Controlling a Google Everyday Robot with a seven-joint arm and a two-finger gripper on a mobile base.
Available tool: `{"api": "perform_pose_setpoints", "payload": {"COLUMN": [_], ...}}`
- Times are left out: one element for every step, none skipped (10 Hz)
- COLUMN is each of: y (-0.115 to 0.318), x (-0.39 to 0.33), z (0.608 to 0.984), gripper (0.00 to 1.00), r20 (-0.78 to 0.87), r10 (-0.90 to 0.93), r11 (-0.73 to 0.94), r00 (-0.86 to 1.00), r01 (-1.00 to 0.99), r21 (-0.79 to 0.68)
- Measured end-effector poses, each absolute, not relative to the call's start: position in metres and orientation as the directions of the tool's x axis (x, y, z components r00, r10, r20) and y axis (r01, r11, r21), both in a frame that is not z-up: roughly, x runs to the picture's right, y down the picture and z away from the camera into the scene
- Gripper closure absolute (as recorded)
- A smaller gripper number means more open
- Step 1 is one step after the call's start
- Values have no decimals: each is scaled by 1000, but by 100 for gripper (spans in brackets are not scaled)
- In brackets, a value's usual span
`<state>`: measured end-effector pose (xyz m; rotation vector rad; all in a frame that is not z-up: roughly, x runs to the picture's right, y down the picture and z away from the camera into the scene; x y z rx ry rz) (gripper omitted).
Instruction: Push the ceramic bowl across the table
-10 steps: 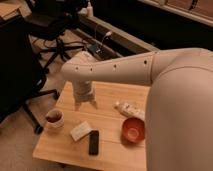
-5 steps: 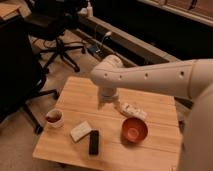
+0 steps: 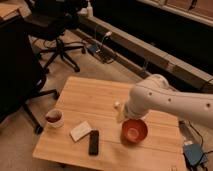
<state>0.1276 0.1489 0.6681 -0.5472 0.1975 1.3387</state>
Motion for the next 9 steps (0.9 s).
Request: {"api": "perform_pose_setpoints", "payload": {"y": [156, 161, 165, 167, 167, 167, 166, 165, 162], "x": [137, 142, 148, 151, 151, 150, 149, 150, 153], "z": [659, 654, 648, 645, 644, 645, 645, 647, 649], "gripper": [35, 35, 35, 35, 35, 35, 35, 35, 35], "r20": [-419, -405, -389, -380, -379, -378, -373, -361, -343], "r10": [872, 875, 880, 882, 883, 882, 882, 881, 877], "r11": [134, 138, 144, 147, 148, 150, 161, 184, 224], "r00": [254, 263, 273, 278, 279, 281, 289, 307, 337], "r01": [-946, -940, -933, -930, -929, -929, -927, -924, -917], "r21": [-295, -312, -329, -337, -339, -340, -339, -336, -330]}}
